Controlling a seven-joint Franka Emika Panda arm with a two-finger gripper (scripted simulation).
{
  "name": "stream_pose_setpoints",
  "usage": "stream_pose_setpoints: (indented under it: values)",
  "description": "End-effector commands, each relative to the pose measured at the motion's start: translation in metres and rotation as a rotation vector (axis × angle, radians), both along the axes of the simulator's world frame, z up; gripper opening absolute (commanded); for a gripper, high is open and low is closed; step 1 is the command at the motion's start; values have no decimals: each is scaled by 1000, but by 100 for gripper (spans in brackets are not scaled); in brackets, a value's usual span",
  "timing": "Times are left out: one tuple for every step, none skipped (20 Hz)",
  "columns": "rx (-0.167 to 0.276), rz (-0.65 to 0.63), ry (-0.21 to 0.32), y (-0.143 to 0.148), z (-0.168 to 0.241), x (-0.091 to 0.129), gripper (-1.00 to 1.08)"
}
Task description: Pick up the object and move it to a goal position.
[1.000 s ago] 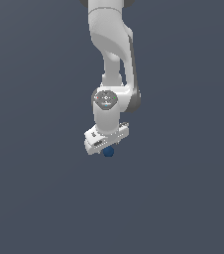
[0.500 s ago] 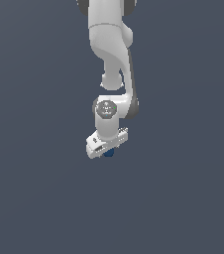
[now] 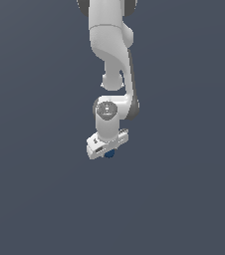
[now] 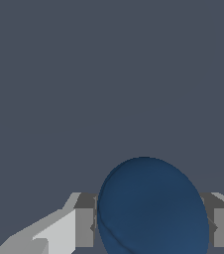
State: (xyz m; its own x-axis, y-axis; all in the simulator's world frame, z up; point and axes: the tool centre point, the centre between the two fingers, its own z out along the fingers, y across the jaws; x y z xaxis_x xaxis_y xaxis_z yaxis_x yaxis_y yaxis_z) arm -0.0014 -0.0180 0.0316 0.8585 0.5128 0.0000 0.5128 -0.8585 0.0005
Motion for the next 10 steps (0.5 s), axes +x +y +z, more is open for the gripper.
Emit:
stream_pose_setpoints:
  values:
    - [0, 1, 0, 1, -1, 0, -100]
    - [0, 0, 0, 0, 0, 0, -100]
    - [0, 0, 0, 0, 0, 0, -100]
    - [0, 0, 0, 1, 0, -1, -100]
    - [0, 0, 0, 1, 0, -1, -100]
    - [0, 0, 0, 2, 1, -2, -100]
    - [0, 0, 0, 4, 1, -4, -100]
    - [0, 0, 0, 5, 1, -6, -100]
    - [0, 0, 0, 7, 2, -8, -100]
    - [0, 0, 0, 9, 2, -10, -100]
